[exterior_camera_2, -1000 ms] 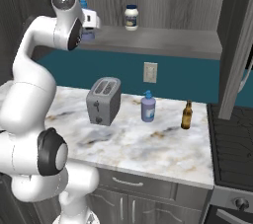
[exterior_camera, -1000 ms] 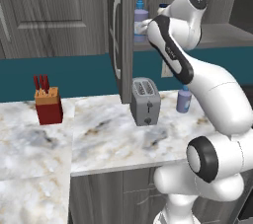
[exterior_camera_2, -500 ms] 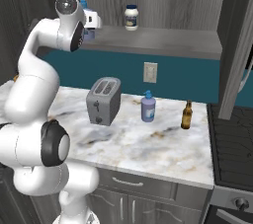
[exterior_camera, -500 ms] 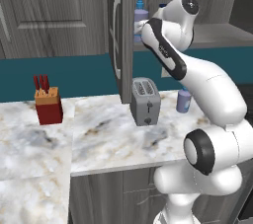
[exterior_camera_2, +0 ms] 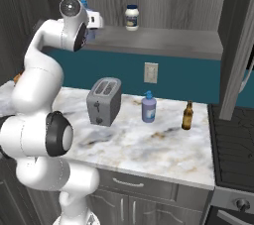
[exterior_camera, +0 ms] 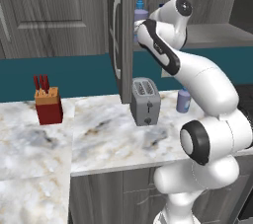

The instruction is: Pick the soap dispenser and soap dispenser from the cabinet and place them on the counter.

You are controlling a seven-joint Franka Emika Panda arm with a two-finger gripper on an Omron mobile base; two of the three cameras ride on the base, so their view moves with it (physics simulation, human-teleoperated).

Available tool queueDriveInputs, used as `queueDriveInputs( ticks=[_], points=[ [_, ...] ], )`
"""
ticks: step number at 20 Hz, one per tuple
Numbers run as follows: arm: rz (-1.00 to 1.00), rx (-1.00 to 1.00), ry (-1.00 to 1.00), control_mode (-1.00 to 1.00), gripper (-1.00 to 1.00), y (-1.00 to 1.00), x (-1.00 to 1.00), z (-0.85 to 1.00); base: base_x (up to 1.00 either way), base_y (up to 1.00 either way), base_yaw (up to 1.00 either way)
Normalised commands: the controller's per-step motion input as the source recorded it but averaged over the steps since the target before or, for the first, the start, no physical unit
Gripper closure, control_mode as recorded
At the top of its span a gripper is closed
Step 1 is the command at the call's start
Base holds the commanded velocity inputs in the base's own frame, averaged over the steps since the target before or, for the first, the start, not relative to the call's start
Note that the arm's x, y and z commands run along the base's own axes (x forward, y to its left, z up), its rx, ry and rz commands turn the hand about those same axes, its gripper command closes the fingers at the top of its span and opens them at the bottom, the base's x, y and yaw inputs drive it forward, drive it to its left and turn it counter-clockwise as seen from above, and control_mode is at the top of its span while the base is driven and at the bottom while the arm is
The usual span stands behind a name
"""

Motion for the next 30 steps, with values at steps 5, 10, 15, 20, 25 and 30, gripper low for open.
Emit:
queueDriveInputs(
  ticks=[5,10,15,20,25,30],
  points=[
    [0.00,0.00,-0.01,-1.00,-1.00,0.01,0.19,-0.01,0.00,0.00,0.00],
    [0.01,0.00,-0.01,-1.00,-1.00,0.02,0.15,0.00,0.00,0.00,0.00],
    [0.00,0.00,-0.01,-1.00,-1.00,0.01,0.13,0.00,0.00,0.00,0.00],
    [0.01,0.00,-0.01,-1.00,1.00,0.00,0.10,0.00,0.00,0.00,0.00],
    [0.02,0.01,0.00,-1.00,1.00,0.00,0.11,0.00,0.00,0.00,0.00],
    [0.01,0.00,0.00,-1.00,1.00,-0.09,0.01,0.05,0.00,0.00,0.00]
  ],
)
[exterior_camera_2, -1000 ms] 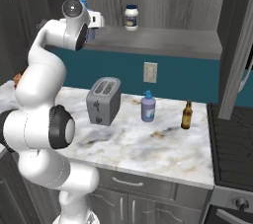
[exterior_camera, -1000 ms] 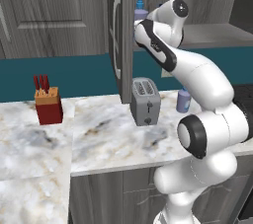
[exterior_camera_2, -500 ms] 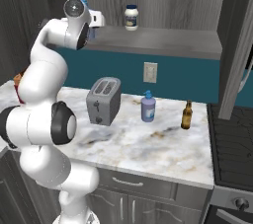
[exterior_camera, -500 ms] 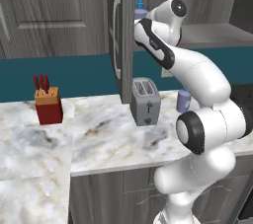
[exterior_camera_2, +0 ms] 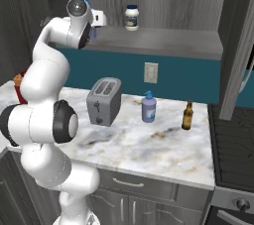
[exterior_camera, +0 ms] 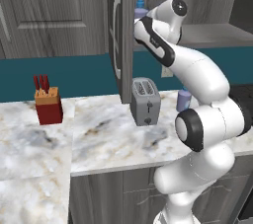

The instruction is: Pick the soap dispenser and soap dispenser from the cabinet and place them on the counter.

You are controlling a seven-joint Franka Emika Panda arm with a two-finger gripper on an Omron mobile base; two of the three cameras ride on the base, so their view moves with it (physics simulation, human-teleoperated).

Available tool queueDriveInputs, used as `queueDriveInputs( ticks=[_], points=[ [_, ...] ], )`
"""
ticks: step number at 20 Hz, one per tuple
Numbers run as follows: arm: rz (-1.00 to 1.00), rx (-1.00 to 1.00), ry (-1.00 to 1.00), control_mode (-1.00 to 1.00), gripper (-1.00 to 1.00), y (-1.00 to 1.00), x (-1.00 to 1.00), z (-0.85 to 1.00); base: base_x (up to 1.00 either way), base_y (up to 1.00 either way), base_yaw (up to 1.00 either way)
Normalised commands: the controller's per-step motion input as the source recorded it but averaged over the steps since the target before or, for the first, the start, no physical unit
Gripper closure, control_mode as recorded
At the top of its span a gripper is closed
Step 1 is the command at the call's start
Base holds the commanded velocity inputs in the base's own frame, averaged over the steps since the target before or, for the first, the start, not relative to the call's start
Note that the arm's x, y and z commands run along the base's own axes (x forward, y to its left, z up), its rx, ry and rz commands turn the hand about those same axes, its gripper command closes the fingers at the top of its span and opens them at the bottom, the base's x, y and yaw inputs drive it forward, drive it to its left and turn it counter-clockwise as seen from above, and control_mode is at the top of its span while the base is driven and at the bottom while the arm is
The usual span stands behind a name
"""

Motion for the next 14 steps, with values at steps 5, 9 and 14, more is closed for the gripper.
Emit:
queueDriveInputs(
  ticks=[5,9,14],
  points=[
    [-0.01,0.00,0.00,-1.00,1.00,-0.15,-0.08,0.23,0.00,0.00,0.00],
    [-0.01,-0.04,0.00,-1.00,1.00,0.00,-0.04,0.30,0.00,0.00,0.00],
    [-0.01,-0.03,0.00,-1.00,1.00,0.00,0.00,0.16,0.00,0.00,0.00]
  ],
)
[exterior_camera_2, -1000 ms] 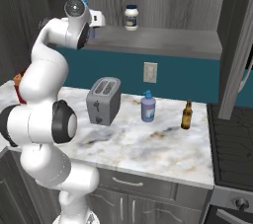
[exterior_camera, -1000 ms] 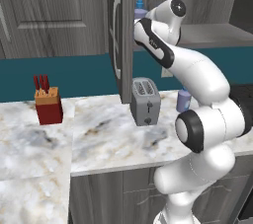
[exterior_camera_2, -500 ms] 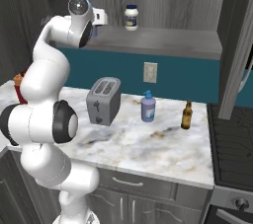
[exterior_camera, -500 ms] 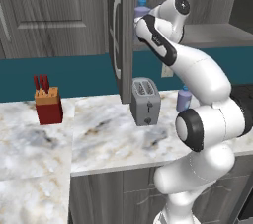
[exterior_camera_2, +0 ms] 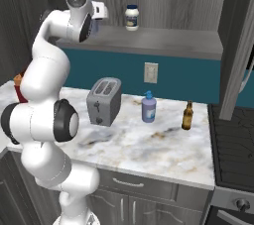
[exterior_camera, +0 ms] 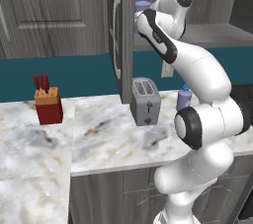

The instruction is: Pick the soap dispenser and soap dispenser from the cabinet and place them on the counter.

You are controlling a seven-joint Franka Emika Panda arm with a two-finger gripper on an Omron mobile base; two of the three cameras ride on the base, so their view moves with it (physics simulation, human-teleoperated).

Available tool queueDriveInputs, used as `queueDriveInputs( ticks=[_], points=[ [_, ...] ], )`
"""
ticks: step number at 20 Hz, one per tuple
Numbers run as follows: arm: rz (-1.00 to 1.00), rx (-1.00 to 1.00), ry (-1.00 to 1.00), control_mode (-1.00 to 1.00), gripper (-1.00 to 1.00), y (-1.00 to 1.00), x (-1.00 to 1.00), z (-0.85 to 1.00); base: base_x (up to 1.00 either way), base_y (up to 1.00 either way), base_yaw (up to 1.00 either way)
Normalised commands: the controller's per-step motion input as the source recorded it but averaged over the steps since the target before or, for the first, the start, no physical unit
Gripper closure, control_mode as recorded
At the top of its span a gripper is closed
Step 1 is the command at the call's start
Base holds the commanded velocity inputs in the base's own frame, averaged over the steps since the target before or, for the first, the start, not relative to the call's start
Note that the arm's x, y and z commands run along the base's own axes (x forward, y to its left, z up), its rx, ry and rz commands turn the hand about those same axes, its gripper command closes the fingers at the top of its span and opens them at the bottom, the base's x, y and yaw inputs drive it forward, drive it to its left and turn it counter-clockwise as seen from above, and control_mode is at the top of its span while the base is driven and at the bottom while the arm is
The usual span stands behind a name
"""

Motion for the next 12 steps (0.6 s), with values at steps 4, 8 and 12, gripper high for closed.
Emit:
queueDriveInputs(
  ticks=[4,8,12],
  points=[
    [0.00,0.00,0.01,-1.00,1.00,-0.01,0.00,0.00,0.00,0.00,0.00],
    [0.00,0.01,0.00,-1.00,1.00,-0.22,-0.12,0.00,0.00,0.00,0.00],
    [0.00,0.02,-0.02,-1.00,1.00,-0.33,-0.26,0.00,0.00,0.00,0.00]
  ],
)
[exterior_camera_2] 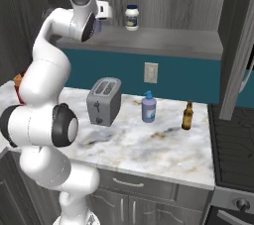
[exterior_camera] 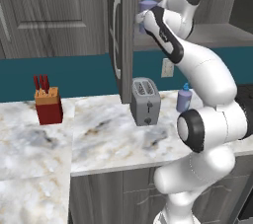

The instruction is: Pick the soap dispenser and soap dispenser from the cabinet and place them on the counter.

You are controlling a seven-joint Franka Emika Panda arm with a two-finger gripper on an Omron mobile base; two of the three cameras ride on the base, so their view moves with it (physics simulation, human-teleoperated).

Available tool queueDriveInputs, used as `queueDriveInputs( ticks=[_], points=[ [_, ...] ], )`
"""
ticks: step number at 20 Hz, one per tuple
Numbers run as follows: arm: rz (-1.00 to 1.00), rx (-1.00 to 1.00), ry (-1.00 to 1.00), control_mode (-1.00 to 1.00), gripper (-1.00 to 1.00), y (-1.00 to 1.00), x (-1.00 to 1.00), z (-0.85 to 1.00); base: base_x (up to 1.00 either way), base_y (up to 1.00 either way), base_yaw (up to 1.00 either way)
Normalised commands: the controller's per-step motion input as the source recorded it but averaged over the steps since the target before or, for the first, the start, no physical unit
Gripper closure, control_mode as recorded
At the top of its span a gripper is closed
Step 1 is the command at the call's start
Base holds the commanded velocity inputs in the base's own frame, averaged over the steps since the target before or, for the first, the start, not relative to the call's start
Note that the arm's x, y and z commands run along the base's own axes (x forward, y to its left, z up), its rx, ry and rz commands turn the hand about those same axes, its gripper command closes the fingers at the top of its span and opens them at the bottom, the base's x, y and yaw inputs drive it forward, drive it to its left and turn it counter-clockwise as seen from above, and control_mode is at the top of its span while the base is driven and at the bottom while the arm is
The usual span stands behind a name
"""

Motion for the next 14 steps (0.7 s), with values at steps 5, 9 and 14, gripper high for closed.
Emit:
queueDriveInputs(
  ticks=[5,9,14],
  points=[
    [0.01,0.03,-0.04,-1.00,1.00,-0.32,-0.31,0.00,0.00,0.00,0.00],
    [0.03,0.02,-0.04,-1.00,1.00,-0.26,-0.33,0.00,0.00,0.00,0.00],
    [0.02,0.02,-0.04,-1.00,1.00,-0.26,-0.31,0.00,0.00,0.00,0.00]
  ],
)
